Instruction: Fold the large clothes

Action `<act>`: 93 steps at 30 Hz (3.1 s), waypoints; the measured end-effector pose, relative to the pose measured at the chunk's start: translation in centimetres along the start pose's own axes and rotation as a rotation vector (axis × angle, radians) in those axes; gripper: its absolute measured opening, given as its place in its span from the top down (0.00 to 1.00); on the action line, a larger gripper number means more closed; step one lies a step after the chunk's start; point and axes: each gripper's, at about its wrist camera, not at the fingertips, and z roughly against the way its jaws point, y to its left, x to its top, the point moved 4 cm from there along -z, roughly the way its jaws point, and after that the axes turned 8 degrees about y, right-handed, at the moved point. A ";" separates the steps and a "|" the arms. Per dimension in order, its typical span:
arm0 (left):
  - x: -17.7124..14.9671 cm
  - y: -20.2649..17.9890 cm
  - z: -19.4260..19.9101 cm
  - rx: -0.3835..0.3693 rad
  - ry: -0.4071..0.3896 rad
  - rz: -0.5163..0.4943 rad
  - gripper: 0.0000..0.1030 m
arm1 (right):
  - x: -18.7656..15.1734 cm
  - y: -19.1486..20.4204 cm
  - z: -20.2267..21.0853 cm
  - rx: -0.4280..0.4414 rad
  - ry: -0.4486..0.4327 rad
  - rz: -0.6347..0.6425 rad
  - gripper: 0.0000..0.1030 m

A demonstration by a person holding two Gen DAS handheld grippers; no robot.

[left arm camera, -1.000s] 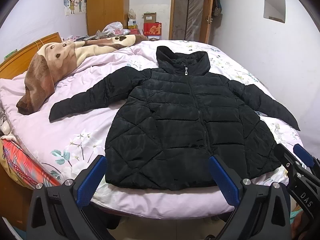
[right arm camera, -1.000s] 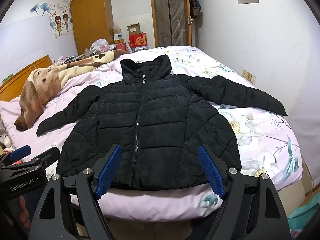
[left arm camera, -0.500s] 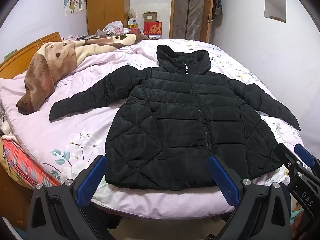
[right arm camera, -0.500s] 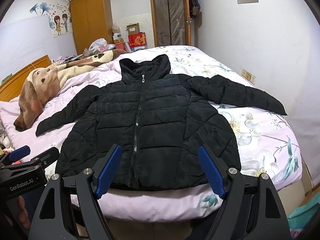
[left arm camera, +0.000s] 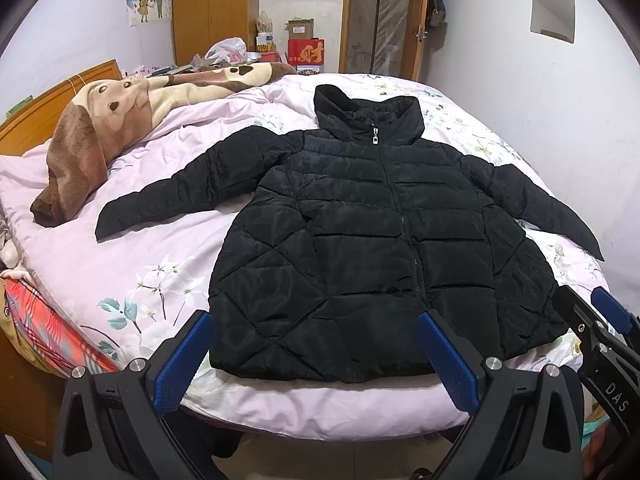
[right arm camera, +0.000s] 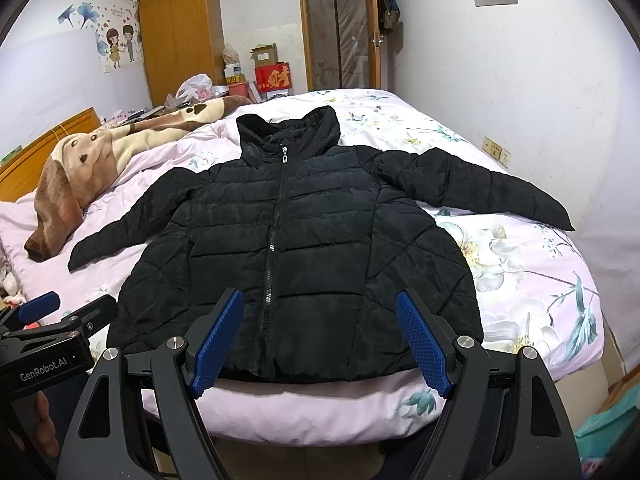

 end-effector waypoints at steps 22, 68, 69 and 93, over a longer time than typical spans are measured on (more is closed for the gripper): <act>8.8 17.7 -11.7 -0.068 0.064 0.343 0.01 | 6.3 5.6 -8.2 0.105 0.031 0.089 0.24; 24.0 27.6 -17.1 0.023 -0.202 0.558 0.82 | 14.1 13.2 -19.1 0.190 0.071 0.212 0.24; 24.5 26.3 -16.2 0.022 -0.224 0.517 0.82 | 14.2 12.9 -18.9 0.190 0.064 0.206 0.24; 28.8 -6.4 -19.7 -0.210 -0.200 -0.090 0.82 | 16.0 -0.6 -17.9 0.080 0.012 -0.034 0.24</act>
